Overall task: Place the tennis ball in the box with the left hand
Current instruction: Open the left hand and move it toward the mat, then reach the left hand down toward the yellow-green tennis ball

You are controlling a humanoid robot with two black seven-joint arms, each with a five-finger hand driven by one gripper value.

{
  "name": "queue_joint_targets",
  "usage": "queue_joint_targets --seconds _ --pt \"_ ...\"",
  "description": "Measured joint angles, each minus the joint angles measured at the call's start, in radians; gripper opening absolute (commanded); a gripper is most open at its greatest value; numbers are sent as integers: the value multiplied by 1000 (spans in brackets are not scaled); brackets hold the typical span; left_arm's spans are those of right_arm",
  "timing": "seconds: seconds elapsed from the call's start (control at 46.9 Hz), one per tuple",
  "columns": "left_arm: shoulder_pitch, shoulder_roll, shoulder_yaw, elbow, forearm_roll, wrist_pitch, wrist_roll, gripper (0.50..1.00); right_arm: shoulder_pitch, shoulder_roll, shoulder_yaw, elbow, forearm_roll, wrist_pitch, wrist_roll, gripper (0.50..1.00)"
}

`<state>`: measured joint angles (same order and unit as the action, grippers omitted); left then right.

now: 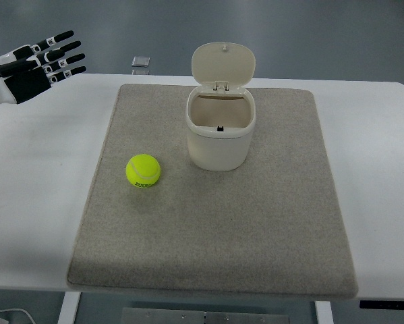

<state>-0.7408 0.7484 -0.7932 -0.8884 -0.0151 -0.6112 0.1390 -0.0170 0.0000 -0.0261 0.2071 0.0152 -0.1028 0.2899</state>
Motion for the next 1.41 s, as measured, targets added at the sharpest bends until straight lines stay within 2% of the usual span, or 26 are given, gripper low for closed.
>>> queue_joint_targets --seconds 0.085,0.299,0.405,0.576,0.725,0.96,1.152,1.28,1.408 --pt "-2 17 -8 -33 177 0 -43 994 0 0 0 0 0 0 0 938" --pt "-2 76 -12 -137 605 0 -253 992 0 0 0 0 0 0 0 938" --pt "0 76 -11 -159 775 0 -306 992 0 0 0 0 0 0 0 938" --pt "0 107 0 -252 999 0 -378 992 0 0 0 0 0 0 0 938" --pt "10 129 5 -350 1143 0 -406 992 0 0 0 0 0 0 0 938" --pt "12 147 21 -458 1299 0 -413 992 0 0 0 0 0 0 0 938" --pt "11 126 22 -508 1494 2 -481 992 -1 0 0 0 0 0 0 938" --pt "17 100 34 -521 1590 70 -489 992 0 0 0 0 0 0 0 938" --pt "25 69 90 -521 1714 180 -489 992 0 0 0 0 0 0 0 938"
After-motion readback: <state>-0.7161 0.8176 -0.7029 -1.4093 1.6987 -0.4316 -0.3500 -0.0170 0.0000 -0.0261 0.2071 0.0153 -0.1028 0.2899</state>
